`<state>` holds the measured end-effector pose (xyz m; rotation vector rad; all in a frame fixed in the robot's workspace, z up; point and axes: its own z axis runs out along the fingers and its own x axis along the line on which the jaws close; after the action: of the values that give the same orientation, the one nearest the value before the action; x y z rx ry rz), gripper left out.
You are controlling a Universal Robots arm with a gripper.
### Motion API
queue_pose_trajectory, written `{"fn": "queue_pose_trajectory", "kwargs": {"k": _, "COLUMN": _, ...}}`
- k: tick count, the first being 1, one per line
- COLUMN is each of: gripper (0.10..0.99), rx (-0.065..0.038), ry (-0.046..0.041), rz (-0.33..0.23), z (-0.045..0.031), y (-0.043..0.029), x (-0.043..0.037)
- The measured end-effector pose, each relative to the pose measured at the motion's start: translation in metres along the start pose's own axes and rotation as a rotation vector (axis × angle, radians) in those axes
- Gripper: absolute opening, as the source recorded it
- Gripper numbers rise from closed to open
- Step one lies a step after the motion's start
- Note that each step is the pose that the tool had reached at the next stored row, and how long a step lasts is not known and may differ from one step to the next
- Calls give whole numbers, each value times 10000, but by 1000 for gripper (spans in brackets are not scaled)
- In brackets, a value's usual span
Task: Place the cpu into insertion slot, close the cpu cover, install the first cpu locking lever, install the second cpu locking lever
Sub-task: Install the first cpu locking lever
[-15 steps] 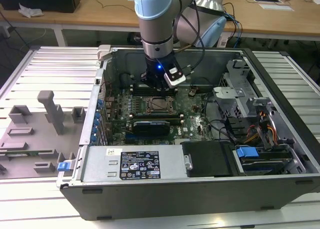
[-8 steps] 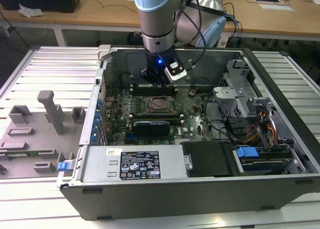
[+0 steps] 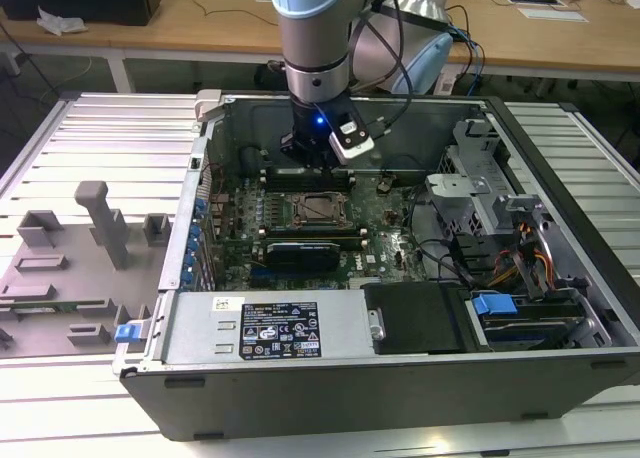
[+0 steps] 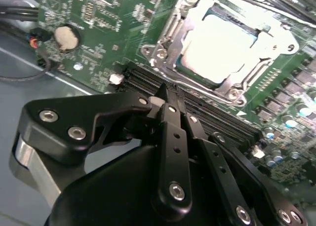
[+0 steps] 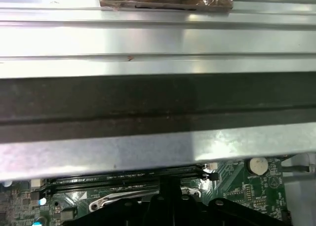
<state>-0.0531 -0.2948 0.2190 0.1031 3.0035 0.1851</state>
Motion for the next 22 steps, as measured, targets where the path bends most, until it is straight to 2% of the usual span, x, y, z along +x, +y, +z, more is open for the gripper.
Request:
{"fn": "queue_pose_trajectory", "kwargs": {"k": 3, "gripper": 106, "rx": 209, "ry": 277, "rz": 12, "z": 7, "y": -2, "x": -19}}
{"fn": "queue_pose_trajectory", "kwargs": {"k": 6, "gripper": 106, "rx": 489, "ry": 383, "rz": 12, "z": 7, "y": -20, "x": -35}}
{"fn": "queue_pose_trajectory", "kwargs": {"k": 10, "gripper": 106, "rx": 745, "ry": 534, "rz": 9, "z": 6, "y": -37, "x": -50}}
{"fn": "queue_pose_trajectory", "kwargs": {"k": 11, "gripper": 106, "rx": 920, "ry": 685, "rz": 9, "z": 7, "y": -48, "x": -60}}
{"fn": "queue_pose_trajectory", "kwargs": {"k": 12, "gripper": 106, "rx": 1083, "ry": 800, "rz": 9, "z": 6, "y": -60, "x": -68}}
{"fn": "queue_pose_trajectory", "kwargs": {"k": 13, "gripper": 106, "rx": 1191, "ry": 840, "rz": 10, "z": 5, "y": -72, "x": -71}}
{"fn": "queue_pose_trajectory", "kwargs": {"k": 14, "gripper": 106, "rx": 1257, "ry": 837, "rz": 13, "z": 4, "y": -86, "x": -72}}
{"fn": "queue_pose_trajectory", "kwargs": {"k": 18, "gripper": 106, "rx": 1386, "ry": 827, "rz": 25, "z": 1, "y": -132, "x": -75}}
{"fn": "queue_pose_trajectory", "kwargs": {"k": 22, "gripper": 106, "rx": 1530, "ry": 816, "rz": 30, "z": -6, "y": -227, "x": -82}}
